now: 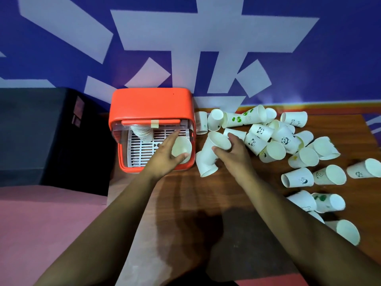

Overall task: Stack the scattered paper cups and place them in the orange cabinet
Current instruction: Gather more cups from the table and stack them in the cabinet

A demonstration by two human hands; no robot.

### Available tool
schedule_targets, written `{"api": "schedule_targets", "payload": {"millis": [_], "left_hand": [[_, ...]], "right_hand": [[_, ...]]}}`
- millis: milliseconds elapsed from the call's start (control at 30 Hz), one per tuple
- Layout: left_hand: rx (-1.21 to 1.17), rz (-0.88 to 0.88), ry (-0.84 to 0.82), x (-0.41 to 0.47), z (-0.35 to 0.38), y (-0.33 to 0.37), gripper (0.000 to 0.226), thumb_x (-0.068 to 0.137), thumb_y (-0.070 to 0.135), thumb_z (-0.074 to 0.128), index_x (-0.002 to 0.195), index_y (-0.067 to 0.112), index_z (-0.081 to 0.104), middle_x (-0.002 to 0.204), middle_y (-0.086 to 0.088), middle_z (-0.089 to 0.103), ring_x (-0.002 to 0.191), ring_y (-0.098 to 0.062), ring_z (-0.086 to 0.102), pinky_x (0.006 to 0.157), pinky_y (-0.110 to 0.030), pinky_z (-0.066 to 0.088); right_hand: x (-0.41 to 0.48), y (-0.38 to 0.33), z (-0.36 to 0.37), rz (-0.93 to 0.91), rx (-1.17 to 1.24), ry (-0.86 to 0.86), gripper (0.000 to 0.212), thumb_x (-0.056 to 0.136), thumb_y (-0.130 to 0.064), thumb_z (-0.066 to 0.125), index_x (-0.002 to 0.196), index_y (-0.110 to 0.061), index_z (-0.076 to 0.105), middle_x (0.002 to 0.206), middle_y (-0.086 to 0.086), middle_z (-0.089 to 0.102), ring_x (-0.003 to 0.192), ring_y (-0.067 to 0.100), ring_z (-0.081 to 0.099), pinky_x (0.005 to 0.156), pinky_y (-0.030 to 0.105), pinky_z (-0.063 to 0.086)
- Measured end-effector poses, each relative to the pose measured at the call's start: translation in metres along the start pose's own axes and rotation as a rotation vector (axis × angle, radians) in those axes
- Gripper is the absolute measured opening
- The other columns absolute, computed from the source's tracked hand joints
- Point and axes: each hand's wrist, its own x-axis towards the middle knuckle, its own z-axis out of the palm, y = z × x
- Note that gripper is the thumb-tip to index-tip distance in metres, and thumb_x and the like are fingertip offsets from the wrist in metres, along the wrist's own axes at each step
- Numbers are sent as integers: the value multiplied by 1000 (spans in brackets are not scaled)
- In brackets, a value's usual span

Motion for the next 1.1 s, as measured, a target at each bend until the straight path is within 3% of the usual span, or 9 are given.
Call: {"api": "schedule_targets", "payload": {"millis": [100,167,267,467,600,700,867,1000,1100], "left_hand": [[-317,-154,103,-9,-3,-3,69,98,36,64,157,28,29,161,13,32,146,-6,32,114,-23,30],[-440,-225,176,-16,-7,1,56,101,34,58,153,24,38,156,8,42,141,-7,40,110,-24,32],[-544,-260,209,-25,-12,3,44,101,41,57,142,28,50,143,10,55,132,-5,49,116,-31,36],[-586,-269,196,-24,-15,6,64,82,70,54,135,35,58,137,18,60,131,-4,53,118,-42,37],[-560,-207,139,-20,-11,8,31,101,36,58,131,28,60,128,11,66,122,-8,60,112,-43,44],[-487,-118,119,-17,-6,0,29,102,12,55,130,21,61,125,0,70,119,-15,64,106,-40,49],[-394,-131,166,-14,1,-2,30,102,16,57,132,20,58,126,4,67,116,-9,62,95,-21,48],[-401,-283,336,-22,12,-9,10,99,23,57,107,16,57,105,-2,64,98,-20,60,91,-38,49],[-443,-375,333,-47,23,-20,8,97,14,57,90,18,57,85,3,59,81,-16,56,84,-38,48]], "right_hand": [[-2,-19,6,-108,71,-28,34,73,-23,74,105,-17,66,96,3,70,87,11,65,73,28,52],[-2,-28,16,-98,118,-55,45,72,-21,80,112,-17,60,106,3,68,95,11,65,79,28,54],[0,-32,35,-94,107,-98,70,60,-40,83,118,-24,48,120,0,59,108,13,62,85,30,55],[-6,-25,61,-345,-230,-111,74,66,-26,87,127,-15,47,125,5,51,115,20,51,92,24,43],[-2,-15,70,-302,-350,-221,80,73,-29,84,141,-21,42,138,6,46,126,20,47,93,20,37],[4,-7,73,-218,-286,-292,81,78,-28,81,146,-28,37,144,2,46,128,16,45,89,17,38],[7,-1,73,-202,-197,-297,80,79,-20,80,146,-28,37,145,-4,48,127,11,45,94,21,40],[6,7,61,-117,-186,-304,83,76,-26,82,146,-27,36,141,-6,48,126,8,45,102,26,40],[7,33,35,-46,-322,-98,59,84,-23,71,137,-13,47,134,6,52,123,20,53,104,37,44]]}}
